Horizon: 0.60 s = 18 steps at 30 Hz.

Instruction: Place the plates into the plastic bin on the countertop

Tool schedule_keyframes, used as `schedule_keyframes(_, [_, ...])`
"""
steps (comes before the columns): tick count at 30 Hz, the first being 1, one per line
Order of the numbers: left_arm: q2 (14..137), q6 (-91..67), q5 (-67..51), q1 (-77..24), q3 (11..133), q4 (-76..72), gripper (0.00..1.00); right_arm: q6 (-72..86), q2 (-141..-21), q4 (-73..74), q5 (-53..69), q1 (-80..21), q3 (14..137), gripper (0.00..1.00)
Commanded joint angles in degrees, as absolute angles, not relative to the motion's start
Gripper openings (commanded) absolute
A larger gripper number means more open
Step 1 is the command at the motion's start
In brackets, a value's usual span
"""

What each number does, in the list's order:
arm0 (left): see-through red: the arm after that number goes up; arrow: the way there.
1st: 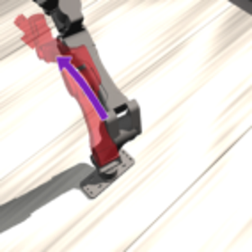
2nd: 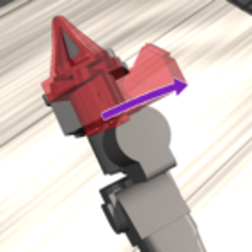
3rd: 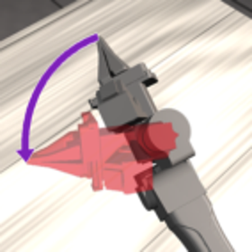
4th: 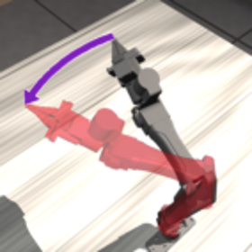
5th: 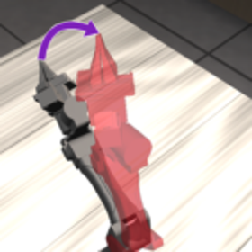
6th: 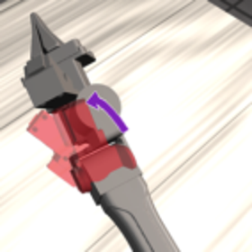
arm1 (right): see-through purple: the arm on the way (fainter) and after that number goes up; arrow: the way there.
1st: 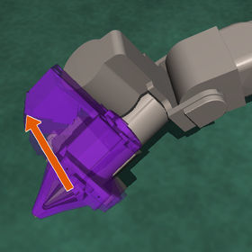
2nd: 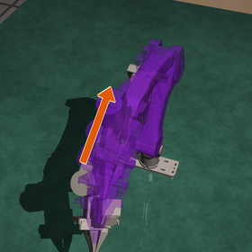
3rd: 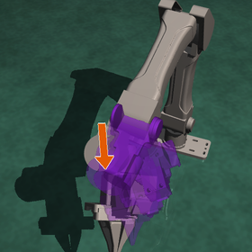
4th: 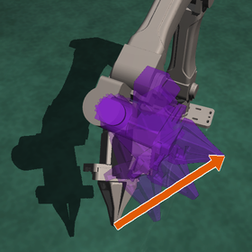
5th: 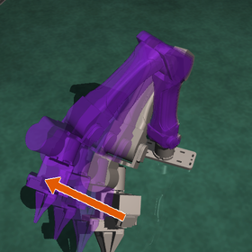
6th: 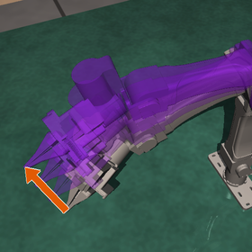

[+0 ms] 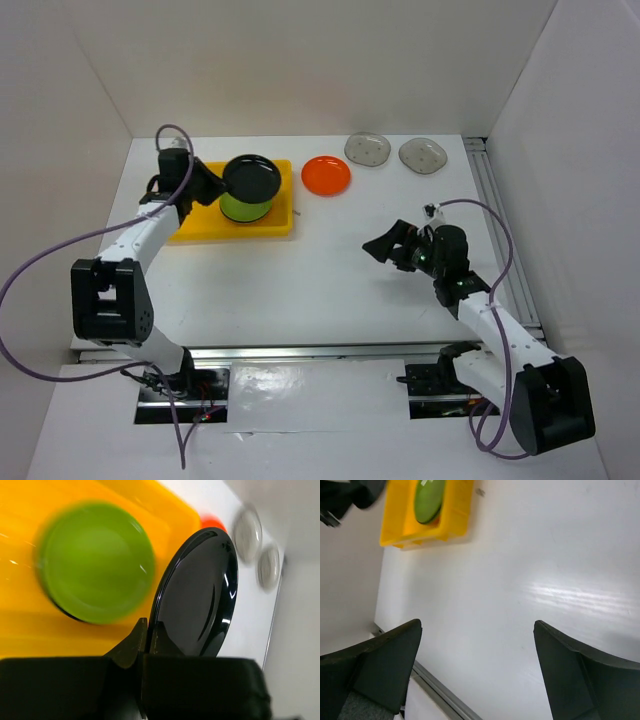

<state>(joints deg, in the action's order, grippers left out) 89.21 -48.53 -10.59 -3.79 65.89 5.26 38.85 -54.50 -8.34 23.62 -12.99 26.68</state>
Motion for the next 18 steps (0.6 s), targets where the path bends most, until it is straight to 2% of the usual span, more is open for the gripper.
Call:
schedule_keyframes(1, [92.96, -51.59, -10.97, 0.52, 68.2, 0.1, 0.0, 37.35, -53.44, -9.4, 23.02, -13.18, 23.03, 1.0])
schedule_keyframes(8, [106.77, -48.43, -17.67, 6.5, 76.73, 1.49, 0.0, 35.08, -51.77, -9.06, 24.96, -13.18, 21.18, 1.0])
schedule_keyframes(13, [108.11, -48.96, -17.67, 7.12, 77.61, 3.51, 0.0, 33.05, -50.45, -6.51, 24.26, -13.18, 22.58, 1.0])
schedule_keyframes(14, [106.97, -48.96, -17.67, 7.12, 77.61, 3.52, 0.06, 33.05, -50.45, -6.5, 24.26, -13.18, 23.11, 1.0])
schedule_keyframes(15, [105.92, -49.56, -17.06, 7.12, 77.0, 3.52, 0.26, 33.05, -50.97, -6.5, 23.65, -13.18, 23.12, 1.0])
schedule_keyframes(17, [101.54, -49.57, -15.92, 7.12, 75.67, 3.52, 0.55, 33.05, -53.08, -8.43, 22.86, -13.18, 23.72, 1.0])
schedule_keyframes(18, [99.86, -49.57, -14.95, 5.99, 74.89, 4.21, 0.76, 33.05, -54.22, -9.05, 22.24, -13.18, 24.43, 1.0])
